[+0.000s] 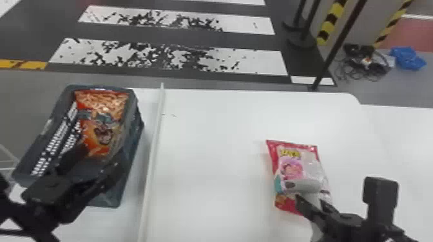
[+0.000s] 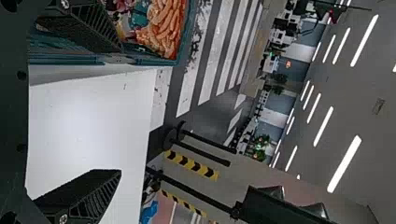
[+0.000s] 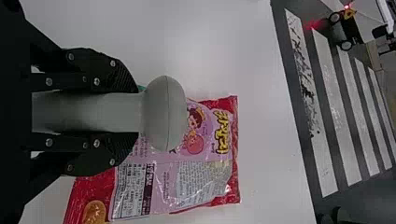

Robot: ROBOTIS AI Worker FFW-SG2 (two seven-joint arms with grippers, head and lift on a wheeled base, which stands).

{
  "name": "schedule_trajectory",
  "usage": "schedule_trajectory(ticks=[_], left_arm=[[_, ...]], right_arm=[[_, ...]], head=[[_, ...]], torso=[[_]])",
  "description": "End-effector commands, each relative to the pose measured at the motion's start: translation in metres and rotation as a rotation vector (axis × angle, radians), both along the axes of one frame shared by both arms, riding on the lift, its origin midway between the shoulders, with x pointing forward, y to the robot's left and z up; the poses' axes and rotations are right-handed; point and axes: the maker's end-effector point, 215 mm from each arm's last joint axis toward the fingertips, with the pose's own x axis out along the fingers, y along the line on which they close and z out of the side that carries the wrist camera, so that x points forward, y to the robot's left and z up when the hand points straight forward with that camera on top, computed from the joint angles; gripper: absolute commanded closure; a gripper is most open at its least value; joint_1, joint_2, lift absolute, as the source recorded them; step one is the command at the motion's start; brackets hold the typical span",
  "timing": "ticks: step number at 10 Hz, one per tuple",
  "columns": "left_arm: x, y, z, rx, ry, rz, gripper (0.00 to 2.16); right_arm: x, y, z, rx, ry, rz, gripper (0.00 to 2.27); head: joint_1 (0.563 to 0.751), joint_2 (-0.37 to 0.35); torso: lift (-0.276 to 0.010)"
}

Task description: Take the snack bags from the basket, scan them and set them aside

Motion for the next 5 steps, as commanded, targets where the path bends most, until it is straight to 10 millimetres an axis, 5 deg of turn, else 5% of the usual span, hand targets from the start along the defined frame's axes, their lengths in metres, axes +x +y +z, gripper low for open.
schedule_trajectory(ticks=[1,5], left_arm=[[0.000,0.002,-0.003,0.001,0.007,0.000,0.07],[-0.004,-0.001,-0.010,-0.015,0.027,-0.011,0.07]], right_arm=[[-0.001,0.000,-0.009,-0.004,0.008,0.002,2.25],[-0.005,0.002,-0.037,-0.007,0.033,0.025,2.25]], head=[[0.695,-0.067],[0.695,-0.062]], torso=[[-0.075],[-0.075]])
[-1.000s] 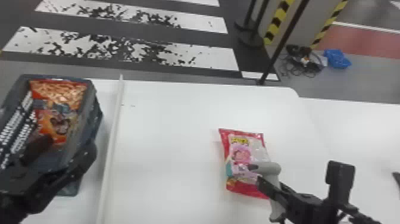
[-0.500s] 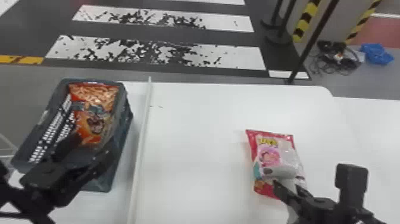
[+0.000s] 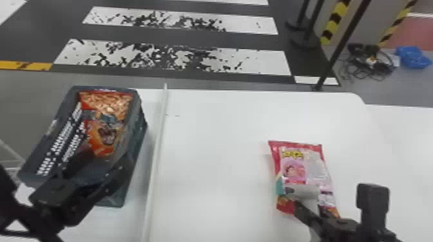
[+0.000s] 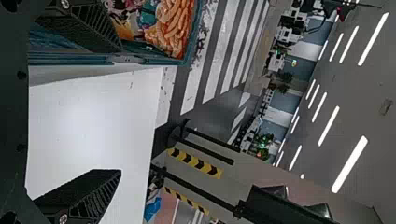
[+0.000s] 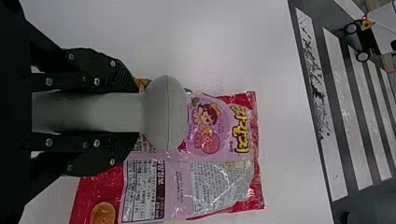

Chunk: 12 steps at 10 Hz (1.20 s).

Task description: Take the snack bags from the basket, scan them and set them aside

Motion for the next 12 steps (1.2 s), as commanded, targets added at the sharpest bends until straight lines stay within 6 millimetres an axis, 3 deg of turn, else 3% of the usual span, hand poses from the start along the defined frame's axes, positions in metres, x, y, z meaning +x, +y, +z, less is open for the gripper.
schedule_trajectory(ticks=[1,3,5,7,8,12], left_arm=[[-0.001,-0.001,-0.003,-0.003,0.009,0.000,0.07],[-0.001,-0.003,-0.001,-0.008,0.003,-0.001,0.07],[-0.001,-0.005,0.002,-0.009,0.000,-0.001,0.07],[-0.004,-0.007,0.003,-0.012,0.006,-0.006,0.07],[-0.005,-0.008,0.003,-0.014,0.006,-0.005,0.07],[-0.026,-0.011,-0.001,0.013,0.029,0.016,0.07]], right_arm=[[-0.001,-0.002,-0.006,-0.004,0.006,0.009,2.25],[0.001,-0.006,0.001,0.001,-0.009,0.010,2.25],[0.009,-0.030,0.035,0.032,-0.072,-0.032,2.25],[0.022,-0.075,0.052,0.019,-0.113,-0.097,2.25],[0.032,-0.101,0.048,0.011,-0.118,-0.110,2.25],[0.101,-0.216,0.026,0.006,-0.182,-0.148,2.25]], head=[[0.695,-0.064],[0.695,-0.072],[0.695,-0.084],[0.695,-0.134],[0.695,-0.152],[0.695,-0.326]], torso=[[-0.075],[-0.075],[-0.075],[-0.075],[-0.075],[-0.075]])
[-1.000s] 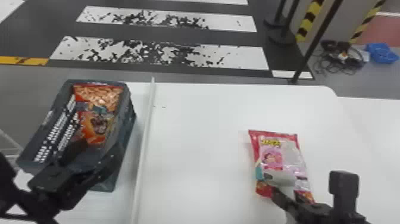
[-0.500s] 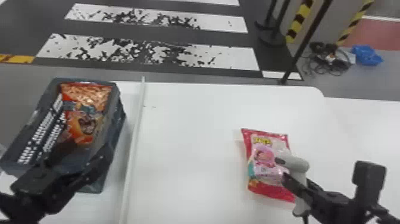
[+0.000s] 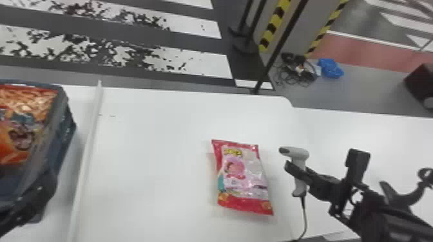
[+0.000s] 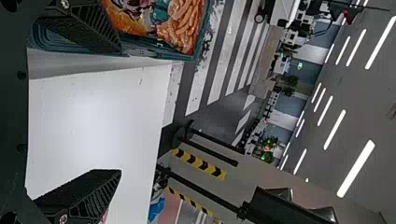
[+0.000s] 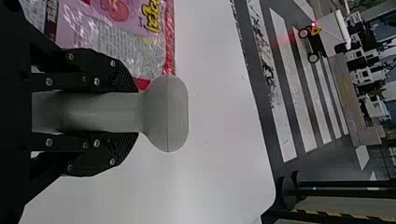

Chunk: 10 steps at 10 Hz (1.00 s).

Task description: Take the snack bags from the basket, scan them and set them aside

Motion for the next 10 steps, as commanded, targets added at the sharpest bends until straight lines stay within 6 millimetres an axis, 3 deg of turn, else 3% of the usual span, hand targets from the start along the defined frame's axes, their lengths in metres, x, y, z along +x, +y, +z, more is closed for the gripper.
schedule_trajectory(ticks=[1,2,4,7,8,9,10], left_arm=[[-0.010,-0.001,0.000,0.019,0.009,0.010,0.07],[-0.015,-0.002,0.001,0.027,0.012,0.013,0.07],[-0.019,-0.006,0.001,0.021,0.017,0.024,0.07],[-0.019,-0.022,0.002,0.016,0.011,0.011,0.07],[-0.018,-0.026,0.002,0.019,0.008,0.009,0.07],[-0.018,-0.028,0.002,0.015,0.009,0.009,0.07],[-0.018,-0.029,0.003,0.015,0.008,0.007,0.07]], right_arm=[[0.025,-0.041,-0.007,-0.037,-0.028,-0.021,2.25],[0.036,-0.059,-0.011,-0.061,-0.043,-0.014,2.25],[0.046,-0.075,-0.024,-0.112,-0.045,0.015,2.25],[0.045,-0.079,-0.055,-0.160,0.001,0.075,2.23],[0.044,-0.072,-0.059,-0.163,0.003,0.094,2.02],[0.043,-0.068,-0.060,-0.154,0.001,0.105,1.12],[0.042,-0.068,-0.057,-0.155,-0.006,0.106,0.01]], head=[[0.695,-0.349],[0.695,-0.350],[0.695,-0.350],[0.695,-0.350],[0.695,-0.350],[0.695,-0.350],[0.695,-0.350]], torso=[[-0.075],[-0.075],[-0.075],[-0.075],[-0.075],[-0.075],[-0.075]])
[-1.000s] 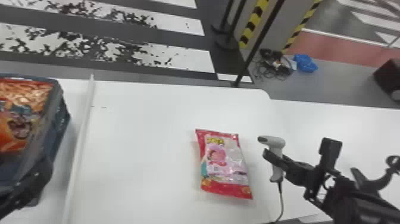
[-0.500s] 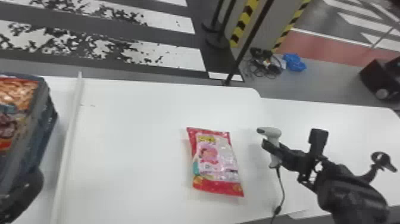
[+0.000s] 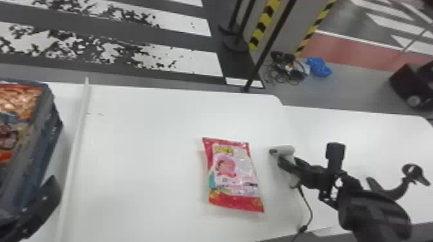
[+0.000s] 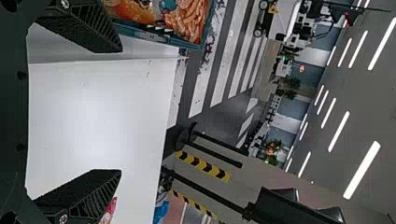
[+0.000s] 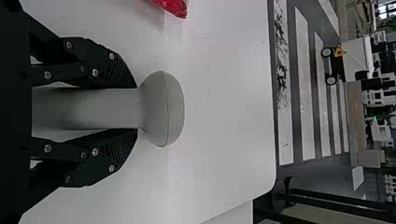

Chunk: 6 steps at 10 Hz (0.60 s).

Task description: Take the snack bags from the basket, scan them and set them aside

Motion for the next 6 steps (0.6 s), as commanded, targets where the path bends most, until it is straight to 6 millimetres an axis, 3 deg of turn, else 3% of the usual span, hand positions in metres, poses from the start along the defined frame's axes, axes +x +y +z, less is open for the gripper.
schedule_trajectory(ticks=[1,3,4,6], left_arm=[[0.000,-0.003,0.001,0.000,-0.003,-0.005,0.07],[0.000,-0.009,0.001,0.009,-0.004,-0.012,0.07],[0.002,-0.008,0.003,0.011,-0.010,-0.011,0.07],[0.005,-0.012,0.001,0.007,-0.007,-0.016,0.07]], right_arm=[[-0.001,-0.003,0.008,-0.003,-0.019,-0.004,0.00],[-0.006,-0.013,0.055,0.026,-0.061,-0.039,0.06],[-0.017,-0.003,0.078,0.100,-0.019,-0.039,0.06],[-0.057,0.050,0.089,0.291,0.228,0.017,0.06]], head=[[0.695,-0.350],[0.695,-0.350],[0.695,-0.350],[0.695,-0.350]], torso=[[-0.075],[-0.075],[-0.075],[-0.075]])
